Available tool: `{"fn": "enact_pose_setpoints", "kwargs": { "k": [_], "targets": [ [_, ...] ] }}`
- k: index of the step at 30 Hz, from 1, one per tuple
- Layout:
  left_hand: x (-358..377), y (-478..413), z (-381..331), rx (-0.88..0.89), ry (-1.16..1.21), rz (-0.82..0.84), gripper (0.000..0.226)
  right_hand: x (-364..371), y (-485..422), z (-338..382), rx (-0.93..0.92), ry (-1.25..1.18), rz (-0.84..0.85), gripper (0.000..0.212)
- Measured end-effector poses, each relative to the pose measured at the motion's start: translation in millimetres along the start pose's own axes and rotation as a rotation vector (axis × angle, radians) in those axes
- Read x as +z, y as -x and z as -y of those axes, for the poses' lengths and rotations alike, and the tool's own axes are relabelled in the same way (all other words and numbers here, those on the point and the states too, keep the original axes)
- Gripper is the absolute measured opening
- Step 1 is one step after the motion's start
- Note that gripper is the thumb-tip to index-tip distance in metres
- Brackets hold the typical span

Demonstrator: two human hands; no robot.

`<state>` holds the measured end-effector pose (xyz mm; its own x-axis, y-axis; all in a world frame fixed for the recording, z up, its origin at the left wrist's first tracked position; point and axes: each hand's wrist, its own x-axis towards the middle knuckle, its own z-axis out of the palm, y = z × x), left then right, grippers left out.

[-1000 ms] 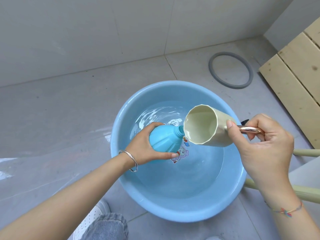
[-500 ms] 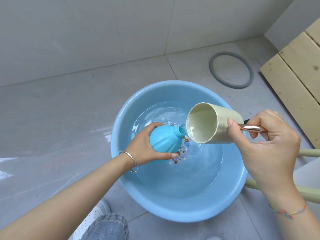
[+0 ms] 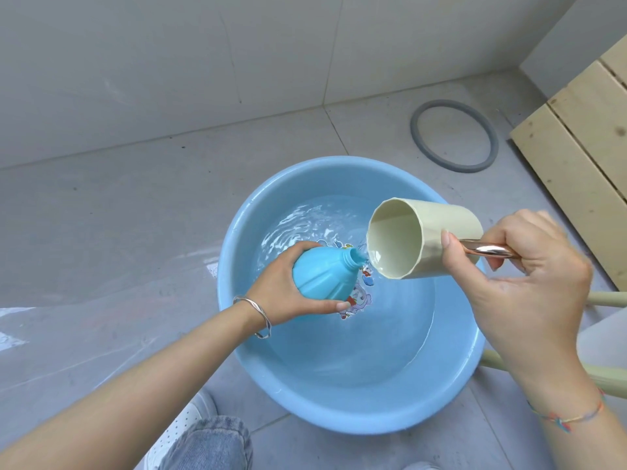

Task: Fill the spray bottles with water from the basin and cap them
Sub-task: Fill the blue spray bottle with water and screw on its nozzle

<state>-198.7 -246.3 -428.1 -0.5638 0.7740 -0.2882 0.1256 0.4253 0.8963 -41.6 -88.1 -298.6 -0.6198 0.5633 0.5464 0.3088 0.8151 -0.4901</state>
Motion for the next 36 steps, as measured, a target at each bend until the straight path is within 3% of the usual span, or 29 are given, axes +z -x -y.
{"fn": "enact_pose_setpoints", "kwargs": {
  "k": [23, 36],
  "targets": [
    [2, 0, 2, -0.017, 0.031, 0.003, 0.086, 3, -2, 7, -0.191, 0.146, -0.01, 0.039],
    [4, 1, 2, -0.01, 0.022, 0.0, 0.085, 7, -2, 14, -0.419, 0.209, -0.034, 0.037]
  ]
}}
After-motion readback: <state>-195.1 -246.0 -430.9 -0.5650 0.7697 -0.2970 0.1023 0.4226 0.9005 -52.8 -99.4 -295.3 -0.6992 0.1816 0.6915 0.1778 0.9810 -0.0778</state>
